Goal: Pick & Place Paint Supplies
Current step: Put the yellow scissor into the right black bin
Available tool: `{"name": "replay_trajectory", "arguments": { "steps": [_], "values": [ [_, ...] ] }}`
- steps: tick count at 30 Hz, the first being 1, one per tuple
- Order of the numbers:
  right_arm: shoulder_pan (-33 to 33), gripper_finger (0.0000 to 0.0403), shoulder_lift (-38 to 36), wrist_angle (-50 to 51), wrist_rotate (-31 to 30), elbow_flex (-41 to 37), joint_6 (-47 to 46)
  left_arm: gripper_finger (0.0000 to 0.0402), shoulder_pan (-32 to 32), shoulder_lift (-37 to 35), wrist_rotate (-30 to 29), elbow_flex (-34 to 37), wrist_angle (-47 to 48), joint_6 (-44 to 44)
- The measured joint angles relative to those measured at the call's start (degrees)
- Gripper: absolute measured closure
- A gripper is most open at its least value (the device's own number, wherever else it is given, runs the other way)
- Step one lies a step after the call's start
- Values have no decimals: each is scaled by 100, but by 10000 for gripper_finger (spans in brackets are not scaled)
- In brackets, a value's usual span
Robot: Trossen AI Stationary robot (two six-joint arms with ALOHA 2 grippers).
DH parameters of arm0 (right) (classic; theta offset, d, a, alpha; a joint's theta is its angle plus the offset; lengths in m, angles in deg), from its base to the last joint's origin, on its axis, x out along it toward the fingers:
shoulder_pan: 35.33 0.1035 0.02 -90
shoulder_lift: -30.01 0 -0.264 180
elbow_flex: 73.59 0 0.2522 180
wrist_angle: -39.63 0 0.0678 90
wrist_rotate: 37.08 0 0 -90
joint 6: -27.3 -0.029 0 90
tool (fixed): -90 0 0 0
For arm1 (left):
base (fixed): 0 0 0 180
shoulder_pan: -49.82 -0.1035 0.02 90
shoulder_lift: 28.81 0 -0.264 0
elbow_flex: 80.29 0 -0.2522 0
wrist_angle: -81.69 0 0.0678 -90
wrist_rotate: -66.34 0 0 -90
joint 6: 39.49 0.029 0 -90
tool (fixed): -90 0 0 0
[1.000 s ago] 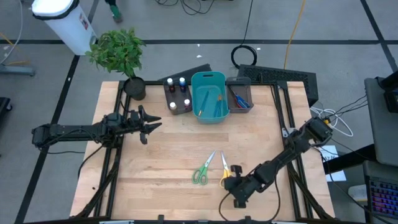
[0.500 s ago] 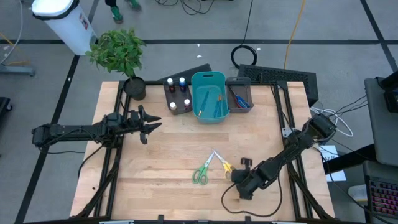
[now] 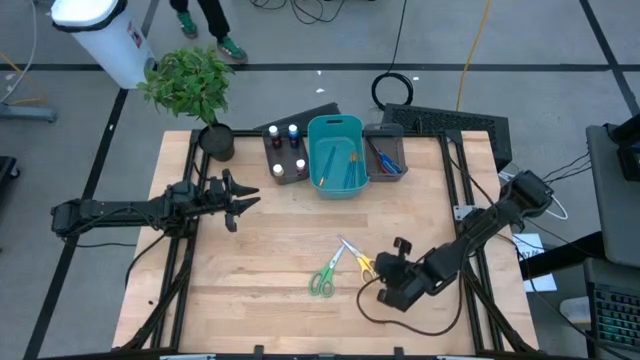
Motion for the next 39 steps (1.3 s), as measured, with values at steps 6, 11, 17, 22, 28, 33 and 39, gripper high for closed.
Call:
{"name": "replay_trajectory", "arguments": {
  "steps": [6,11,17,22,28,33,39],
  "values": [
    [-207,272,401,-263,59,2,156,270,0,-1,0,0,0,1],
    [-399,230,802,-316,352,2,227,270,-2,1,0,0,0,1],
    [-518,239,1055,-336,760,4,98,270,-1,-1,0,0,0,-1],
    [-551,254,1058,-64,786,18,-99,270,0,-1,0,1,1,-3],
    [-662,273,1046,812,780,28,-426,270,0,1,0,1,0,-1],
    [-731,292,1046,961,771,22,-397,270,-1,0,0,0,0,-2],
    [-842,328,1046,871,791,-177,-229,270,0,1,0,0,0,3]
  ]
}}
